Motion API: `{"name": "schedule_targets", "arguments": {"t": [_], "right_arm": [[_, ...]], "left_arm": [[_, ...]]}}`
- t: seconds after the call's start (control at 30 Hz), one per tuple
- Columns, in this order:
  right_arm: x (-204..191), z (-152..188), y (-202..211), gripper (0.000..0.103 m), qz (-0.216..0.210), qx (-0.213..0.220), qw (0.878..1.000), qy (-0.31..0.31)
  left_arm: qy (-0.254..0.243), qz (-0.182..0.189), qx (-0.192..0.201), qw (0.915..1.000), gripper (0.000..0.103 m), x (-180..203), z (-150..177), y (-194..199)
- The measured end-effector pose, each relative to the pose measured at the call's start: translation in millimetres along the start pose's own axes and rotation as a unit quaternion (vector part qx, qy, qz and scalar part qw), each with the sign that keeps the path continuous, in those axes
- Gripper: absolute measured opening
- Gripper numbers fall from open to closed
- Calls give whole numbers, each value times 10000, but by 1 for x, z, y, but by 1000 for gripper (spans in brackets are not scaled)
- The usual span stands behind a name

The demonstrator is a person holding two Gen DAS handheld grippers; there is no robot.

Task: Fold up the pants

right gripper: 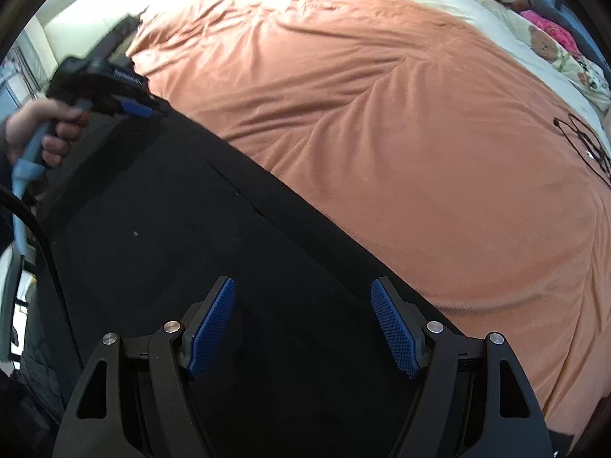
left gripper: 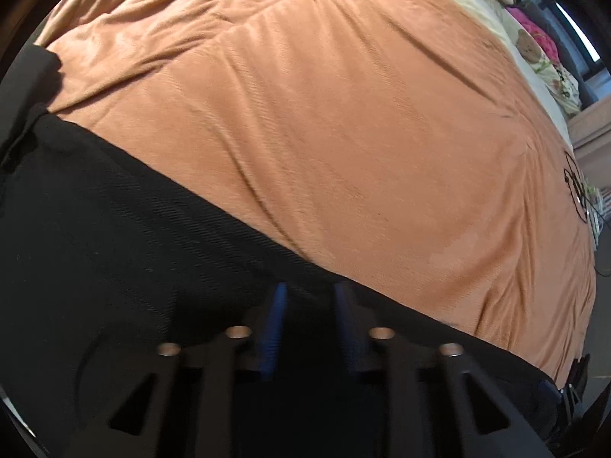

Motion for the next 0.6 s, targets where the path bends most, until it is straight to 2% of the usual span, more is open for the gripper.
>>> {"name": "schedule_targets", "arguments": {"t": [0.1, 0.2, 0.23, 0.27, 0.33, 0.5, 0.6], "right_arm": [[-7, 0, -10, 72, -48, -140, 9997, 169], [-14, -1, -24, 57, -38, -299, 9990, 326], [-14, -1, -25, 47, -22, -279, 9989, 363], [-15, -2, -23, 31, -22, -247, 9989, 408], [-16, -2, -19, 7, 3, -197, 9989, 435], [-13, -7, -1, 1, 134, 131, 9995, 252], [-17, -11, 3, 0, 403, 294, 9985, 206]], "left_arm": [[23, 140, -4, 9999, 10, -3, 4, 4], [29, 274, 52, 9996, 5, -3, 7, 10], [33, 321, 80, 9994, 4, -2, 8, 13], [46, 400, 118, 9991, 3, -3, 9, 17], [79, 543, 193, 9983, 3, -2, 8, 24], [60, 780, 367, 9963, 2, -2, 8, 38], [95, 835, 491, 9952, 2, 6, 3, 38]]}}
Point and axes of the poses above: each gripper's, at about its wrist camera, not at the fingertips, and y roughly against the way its jaws point, x to its right, z to its underside, the point moved 8 cm from there along -y, roughly the way its jaws point, and after that the axes turned 14 degrees about z, right-handed, at the moved point
